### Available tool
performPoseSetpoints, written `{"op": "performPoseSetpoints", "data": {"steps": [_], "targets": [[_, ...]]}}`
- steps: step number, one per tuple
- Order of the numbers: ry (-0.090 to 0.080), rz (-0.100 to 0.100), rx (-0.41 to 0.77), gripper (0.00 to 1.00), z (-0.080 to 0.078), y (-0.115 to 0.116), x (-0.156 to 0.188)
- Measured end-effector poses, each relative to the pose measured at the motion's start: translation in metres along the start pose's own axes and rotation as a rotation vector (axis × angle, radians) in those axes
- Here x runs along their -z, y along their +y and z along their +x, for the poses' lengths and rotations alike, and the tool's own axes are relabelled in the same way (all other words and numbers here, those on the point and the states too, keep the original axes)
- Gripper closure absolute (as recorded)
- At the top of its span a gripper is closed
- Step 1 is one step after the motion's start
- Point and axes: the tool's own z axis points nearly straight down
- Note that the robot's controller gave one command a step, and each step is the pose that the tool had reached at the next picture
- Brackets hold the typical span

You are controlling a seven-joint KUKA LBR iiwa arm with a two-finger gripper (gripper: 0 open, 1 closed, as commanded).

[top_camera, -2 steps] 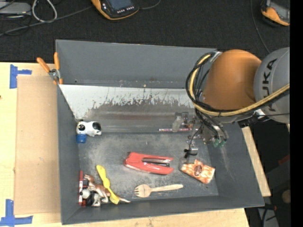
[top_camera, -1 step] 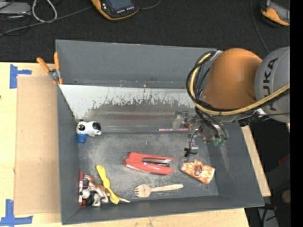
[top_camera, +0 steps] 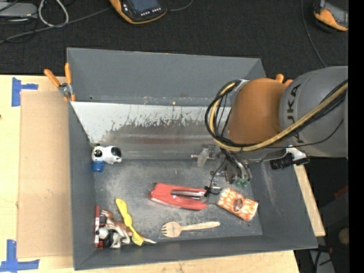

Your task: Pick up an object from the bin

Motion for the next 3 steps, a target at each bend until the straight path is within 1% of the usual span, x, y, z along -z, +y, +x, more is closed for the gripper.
{"op": "performPoseSetpoints", "data": {"steps": [1,2,3], "targets": [[-0.003,-0.001,-0.018,0.0,0.0,0.029,-0.006],[0.01,0.002,-0.008,0.0,0.017,0.026,-0.026],[-0.002,-0.002,-0.27,0.0,0.014,0.02,-0.067]]}}
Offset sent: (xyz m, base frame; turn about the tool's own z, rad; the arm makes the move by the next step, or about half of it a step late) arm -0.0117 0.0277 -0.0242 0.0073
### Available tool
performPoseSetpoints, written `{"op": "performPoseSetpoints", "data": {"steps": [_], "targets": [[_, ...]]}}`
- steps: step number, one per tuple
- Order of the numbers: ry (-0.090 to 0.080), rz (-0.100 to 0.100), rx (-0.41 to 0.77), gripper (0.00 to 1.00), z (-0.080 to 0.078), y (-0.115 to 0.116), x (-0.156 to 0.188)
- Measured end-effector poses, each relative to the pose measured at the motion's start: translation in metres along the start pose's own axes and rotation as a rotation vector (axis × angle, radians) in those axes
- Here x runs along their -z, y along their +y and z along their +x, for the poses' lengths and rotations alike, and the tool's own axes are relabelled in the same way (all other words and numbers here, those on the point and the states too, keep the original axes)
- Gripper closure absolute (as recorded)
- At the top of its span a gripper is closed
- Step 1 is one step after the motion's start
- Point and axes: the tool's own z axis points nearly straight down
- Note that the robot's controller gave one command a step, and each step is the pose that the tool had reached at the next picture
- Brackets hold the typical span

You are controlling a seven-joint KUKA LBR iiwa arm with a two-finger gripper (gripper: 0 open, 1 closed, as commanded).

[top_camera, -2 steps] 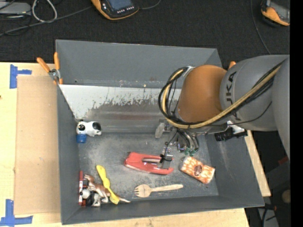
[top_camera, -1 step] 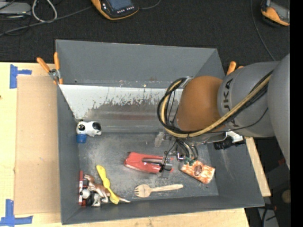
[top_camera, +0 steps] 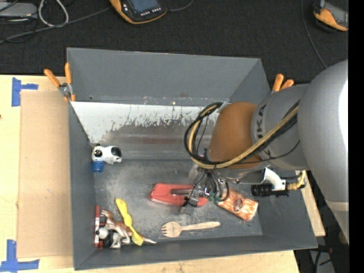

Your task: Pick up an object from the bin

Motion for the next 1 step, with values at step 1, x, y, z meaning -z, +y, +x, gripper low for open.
{"op": "performPoseSetpoints", "data": {"steps": [1], "targets": [[-0.007,0.0,0.113,1.0,0.0021,0.002,-0.0085]]}}
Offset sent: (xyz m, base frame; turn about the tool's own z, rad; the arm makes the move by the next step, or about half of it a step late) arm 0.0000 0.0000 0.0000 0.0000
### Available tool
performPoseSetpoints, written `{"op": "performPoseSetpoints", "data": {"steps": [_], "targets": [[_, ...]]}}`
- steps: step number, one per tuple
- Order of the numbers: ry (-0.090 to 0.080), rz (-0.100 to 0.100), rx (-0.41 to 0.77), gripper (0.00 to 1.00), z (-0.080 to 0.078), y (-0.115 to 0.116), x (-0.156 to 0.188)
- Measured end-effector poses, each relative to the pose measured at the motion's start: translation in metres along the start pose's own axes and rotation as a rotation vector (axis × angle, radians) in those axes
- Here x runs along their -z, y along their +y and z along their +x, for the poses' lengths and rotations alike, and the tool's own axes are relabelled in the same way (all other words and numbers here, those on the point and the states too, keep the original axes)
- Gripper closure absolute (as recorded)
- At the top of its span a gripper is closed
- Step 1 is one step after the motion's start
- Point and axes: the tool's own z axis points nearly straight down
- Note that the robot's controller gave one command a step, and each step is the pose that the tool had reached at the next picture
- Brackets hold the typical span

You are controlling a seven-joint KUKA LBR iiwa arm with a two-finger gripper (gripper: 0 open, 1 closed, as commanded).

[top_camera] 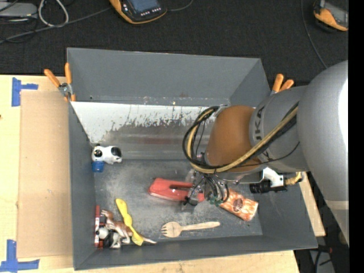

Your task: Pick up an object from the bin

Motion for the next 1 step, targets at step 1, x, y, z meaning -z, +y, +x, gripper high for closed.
{"op": "performPoseSetpoints", "data": {"steps": [1], "targets": [[0.004,0.001,0.024,1.0,0.002,0.0008,0.0022]]}}
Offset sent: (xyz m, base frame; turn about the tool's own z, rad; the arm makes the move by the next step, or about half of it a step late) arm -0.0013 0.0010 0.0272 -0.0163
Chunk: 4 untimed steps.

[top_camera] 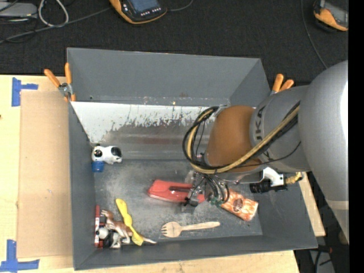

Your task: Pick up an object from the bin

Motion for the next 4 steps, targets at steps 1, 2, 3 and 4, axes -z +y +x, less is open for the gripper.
{"op": "performPoseSetpoints", "data": {"steps": [1,2,3,4], "targets": [[0.005,0.001,0.006,1.0,0.002,0.0,0.008],[0.005,0.0,0.003,1.0,0.001,0.0,0.023],[0.01,0.002,0.004,1.0,0.002,-0.001,0.053],[0.015,0.003,0.005,1.0,0.003,-0.001,0.093]]}}
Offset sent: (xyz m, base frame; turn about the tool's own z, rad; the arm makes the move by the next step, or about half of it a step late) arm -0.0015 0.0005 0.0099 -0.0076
